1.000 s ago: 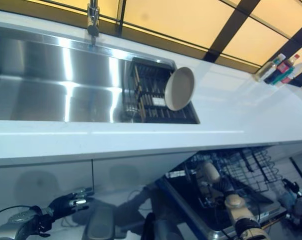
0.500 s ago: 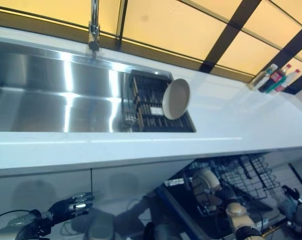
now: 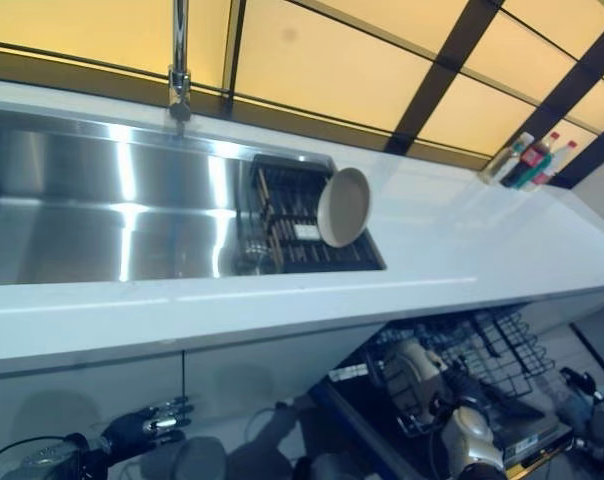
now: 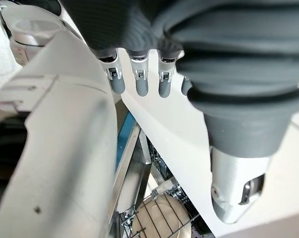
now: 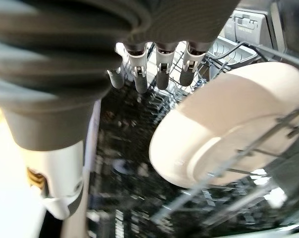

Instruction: Pick up plates and place into dishwasher.

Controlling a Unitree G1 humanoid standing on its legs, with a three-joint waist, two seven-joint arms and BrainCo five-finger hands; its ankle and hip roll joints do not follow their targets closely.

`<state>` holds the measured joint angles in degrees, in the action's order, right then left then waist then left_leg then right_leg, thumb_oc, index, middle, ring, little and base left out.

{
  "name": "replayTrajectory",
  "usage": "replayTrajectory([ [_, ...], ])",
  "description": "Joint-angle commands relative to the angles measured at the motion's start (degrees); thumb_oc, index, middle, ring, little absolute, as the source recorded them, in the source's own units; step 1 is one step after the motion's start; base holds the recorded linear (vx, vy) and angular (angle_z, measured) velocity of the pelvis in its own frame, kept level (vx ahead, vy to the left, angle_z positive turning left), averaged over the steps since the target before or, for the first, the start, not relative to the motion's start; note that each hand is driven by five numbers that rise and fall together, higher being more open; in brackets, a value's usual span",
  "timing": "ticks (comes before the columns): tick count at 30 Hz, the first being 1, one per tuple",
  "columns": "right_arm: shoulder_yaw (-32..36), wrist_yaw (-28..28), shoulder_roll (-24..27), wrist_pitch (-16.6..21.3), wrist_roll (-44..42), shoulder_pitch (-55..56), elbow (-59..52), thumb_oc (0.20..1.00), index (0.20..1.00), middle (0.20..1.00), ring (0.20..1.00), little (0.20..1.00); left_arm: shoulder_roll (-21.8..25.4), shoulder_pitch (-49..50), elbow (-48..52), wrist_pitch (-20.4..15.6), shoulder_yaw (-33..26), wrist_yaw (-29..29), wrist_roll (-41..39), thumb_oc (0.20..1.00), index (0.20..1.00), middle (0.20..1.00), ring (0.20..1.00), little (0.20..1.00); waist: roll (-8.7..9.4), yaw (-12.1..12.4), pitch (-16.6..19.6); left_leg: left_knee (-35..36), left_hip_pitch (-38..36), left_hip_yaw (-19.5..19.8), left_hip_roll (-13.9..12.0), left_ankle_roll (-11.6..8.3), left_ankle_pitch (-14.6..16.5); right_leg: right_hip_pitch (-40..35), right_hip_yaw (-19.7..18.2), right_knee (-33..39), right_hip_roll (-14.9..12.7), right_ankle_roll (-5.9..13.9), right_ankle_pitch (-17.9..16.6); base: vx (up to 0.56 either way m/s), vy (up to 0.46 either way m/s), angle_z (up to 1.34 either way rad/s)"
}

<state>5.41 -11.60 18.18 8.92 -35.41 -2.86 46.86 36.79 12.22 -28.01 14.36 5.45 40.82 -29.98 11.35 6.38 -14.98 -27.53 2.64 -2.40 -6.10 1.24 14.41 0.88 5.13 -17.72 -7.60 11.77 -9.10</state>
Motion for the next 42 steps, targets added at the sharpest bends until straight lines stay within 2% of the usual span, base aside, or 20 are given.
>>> replayTrajectory([
  [1, 5.56, -3.12, 1.52, 7.79, -6.79, -1.30, -6.10, 1.000, 1.000, 1.000, 1.000, 1.000, -1.06, 2.40, 3.40, -2.12, -0.74, -0.03, -0.16, 1.000, 1.000, 1.000, 1.000, 1.000, -1.38, -1.40, 1.24, 4.69, -0.67, -2.14, 1.17, 3.24, -0.94, 4.78, -0.84, 4.06, 1.39, 1.79, -8.18, -0.01, 0.025, -0.07],
  [4, 6.62, -6.48, -0.64, 11.72, -10.79, -0.19, -12.60, 1.000, 1.000, 1.000, 1.000, 1.000, -1.73, 3.35, 3.71, -2.97, -0.81, -0.44, -0.85, 1.000, 1.000, 1.000, 1.000, 1.000, -1.78, -2.10, 1.25, 4.21, -0.30, -2.45, 1.17, 3.32, -0.81, 4.99, -1.15, 3.88, 1.38, 1.57, -8.00, -0.03, 0.048, -0.12],
  [5, 7.33, -6.85, -1.45, 14.01, -12.60, 0.29, -14.74, 1.000, 1.000, 1.000, 1.000, 1.000, -2.06, 3.67, 3.78, -3.33, -0.82, -0.66, -1.22, 1.000, 1.000, 1.000, 1.000, 1.000, -2.08, -2.51, 1.28, 4.35, -0.40, -2.59, 1.22, 3.41, -0.85, 5.14, -1.27, 3.75, 1.41, 1.52, -7.90, -0.03, 0.067, -0.12],
  [10, 8.57, -6.72, -7.14, 20.90, -14.23, 4.02, -26.15, 1.000, 1.000, 1.000, 1.000, 1.000, -4.74, 5.10, 3.87, -5.01, -0.80, -2.23, -2.47, 1.000, 1.000, 1.000, 1.000, 1.000, -3.06, -4.61, 2.08, 4.41, -0.25, -3.66, 1.63, 3.79, -0.89, 5.78, -2.16, 3.40, 1.30, 1.39, -7.61, -0.03, 0.083, -0.07],
  [13, 8.95, -4.85, -10.11, 24.96, -15.27, 6.66, -34.60, 1.000, 1.000, 1.000, 1.000, 1.000, -6.64, 6.34, 3.74, -6.79, -1.04, -3.06, -3.15, 1.000, 1.000, 1.000, 1.000, 1.000, -3.54, -6.10, 2.45, 4.44, -0.06, -4.54, 1.85, 3.99, -1.03, 6.14, -2.75, 3.46, 1.21, 1.29, -7.23, -0.05, 0.089, -0.15],
  [15, 9.66, -2.33, -12.16, 29.05, -17.09, 9.10, -42.87, 1.000, 1.000, 1.000, 1.000, 1.000, -7.99, 7.87, 4.32, -8.23, -1.50, -3.78, -3.76, 1.000, 1.000, 1.000, 1.000, 1.000, -3.82, -7.34, 2.53, 4.47, 0.14, -5.19, 1.98, 4.19, -1.20, 6.55, -3.40, 3.42, 1.24, 1.08, -6.87, -0.07, 0.087, -0.13],
  [17, 10.89, -1.42, -12.89, 33.34, -18.75, 11.29, -50.85, 1.000, 1.000, 1.000, 1.000, 1.000, -9.06, 8.72, 5.00, -8.78, -1.95, -4.52, -4.84, 1.000, 1.000, 1.000, 1.000, 1.000, -4.15, -8.53, 2.59, 4.00, 0.88, -5.99, 1.96, 4.47, -1.18, 7.33, -3.88, 2.78, 1.17, 0.95, -6.53, -0.09, 0.094, -0.23],
  [19, 12.25, 1.79, -13.29, 36.11, -21.31, 12.56, -54.77, 1.000, 1.000, 1.000, 1.000, 1.000, -10.23, 9.05, 5.55, -9.07, -1.74, -5.31, -5.34, 1.000, 1.000, 1.000, 1.000, 1.000, -4.63, -9.48, 2.90, 3.90, 1.46, -6.72, 2.11, 4.64, -1.02, 8.15, -4.19, 2.25, 1.10, 1.05, -6.25, -0.08, 0.108, -0.18],
  [23, 12.08, 0.12, -10.90, 36.48, -16.09, 13.54, -57.89, 1.000, 1.000, 1.000, 1.000, 1.000, -10.87, 10.16, 7.01, -10.06, -0.05, -6.39, -6.40, 1.000, 1.000, 1.000, 1.000, 1.000, -5.42, -10.22, 3.29, 3.85, 2.06, -7.25, 2.72, 4.57, -1.20, 8.69, -4.52, 2.39, 1.00, 0.82, -5.27, -0.05, 0.078, -0.05],
  [25, 11.80, 1.22, -9.83, 36.39, -16.36, 14.35, -58.60, 1.000, 1.000, 1.000, 1.000, 1.000, -11.09, 10.96, 6.79, -11.33, -0.03, -5.83, -6.70, 1.000, 1.000, 1.000, 1.000, 1.000, -5.62, -10.41, 3.50, 4.22, 2.07, -7.46, 2.93, 4.54, -1.51, 8.57, -4.53, 2.85, 1.01, 0.62, -4.70, -0.06, 0.062, -0.14],
  [29, 12.26, 10.87, -9.36, 36.27, -26.15, 16.17, -59.67, 1.000, 1.000, 1.000, 1.000, 1.000, -11.88, 12.06, 6.24, -13.99, -0.46, -3.97, -6.53, 1.000, 1.000, 1.000, 1.000, 1.000, -6.04, -11.04, 4.39, 5.75, 1.24, -8.01, 3.43, 4.46, -1.96, 7.87, -4.79, 4.05, 1.10, 0.28, -3.38, -0.05, 0.077, -0.27],
  [33, 10.70, 14.13, -8.56, 35.17, -25.41, 17.53, -59.91, 1.000, 1.000, 1.000, 1.000, 1.000, -12.48, 12.13, 7.52, -15.84, 0.63, -3.49, -6.82, 1.000, 1.000, 1.000, 1.000, 1.000, -6.63, -11.66, 5.69, 8.47, -0.36, -8.29, 4.12, 4.23, -2.63, 7.07, -5.02, 5.21, 1.42, -0.06, -1.91, -0.05, 0.103, -0.06],
  [35, 10.00, 13.09, -7.67, 34.83, -22.08, 18.08, -59.28, 1.000, 1.000, 1.000, 1.000, 1.000, -12.94, 11.91, 7.65, -16.90, 1.10, -3.38, -6.87, 1.000, 1.000, 1.000, 1.000, 1.000, -6.92, -11.99, 6.49, 10.22, -1.37, -8.32, 4.59, 4.09, -3.09, 6.32, -5.19, 6.20, 1.71, -0.37, -0.84, -0.06, 0.113, -0.07],
  [38, 8.00, 7.80, -5.02, 34.36, -13.17, 19.23, -57.73, 1.000, 1.000, 1.000, 1.000, 1.000, -13.11, 11.14, 7.95, -19.91, 2.60, -4.42, -3.21, 1.000, 1.000, 1.000, 1.000, 1.000, -7.22, -12.52, 7.39, 12.18, -2.48, -8.25, 5.13, 4.04, -3.56, 5.47, -5.21, 7.40, 2.01, -0.78, 1.05, -0.10, 0.115, -0.05],
  [42, 4.08, -2.38, -1.22, 31.70, 0.79, 19.87, -55.89, 1.000, 1.000, 1.000, 1.000, 1.000, -12.22, 8.68, 10.52, -22.41, 5.49, -2.71, -4.29, 1.000, 1.000, 1.000, 1.000, 1.000, -8.12, -13.34, 8.19, 14.36, -3.58, -8.61, 5.13, 3.66, -4.35, 4.32, -5.09, 8.73, 2.53, -1.41, 4.16, -0.14, 0.137, -0.20],
])
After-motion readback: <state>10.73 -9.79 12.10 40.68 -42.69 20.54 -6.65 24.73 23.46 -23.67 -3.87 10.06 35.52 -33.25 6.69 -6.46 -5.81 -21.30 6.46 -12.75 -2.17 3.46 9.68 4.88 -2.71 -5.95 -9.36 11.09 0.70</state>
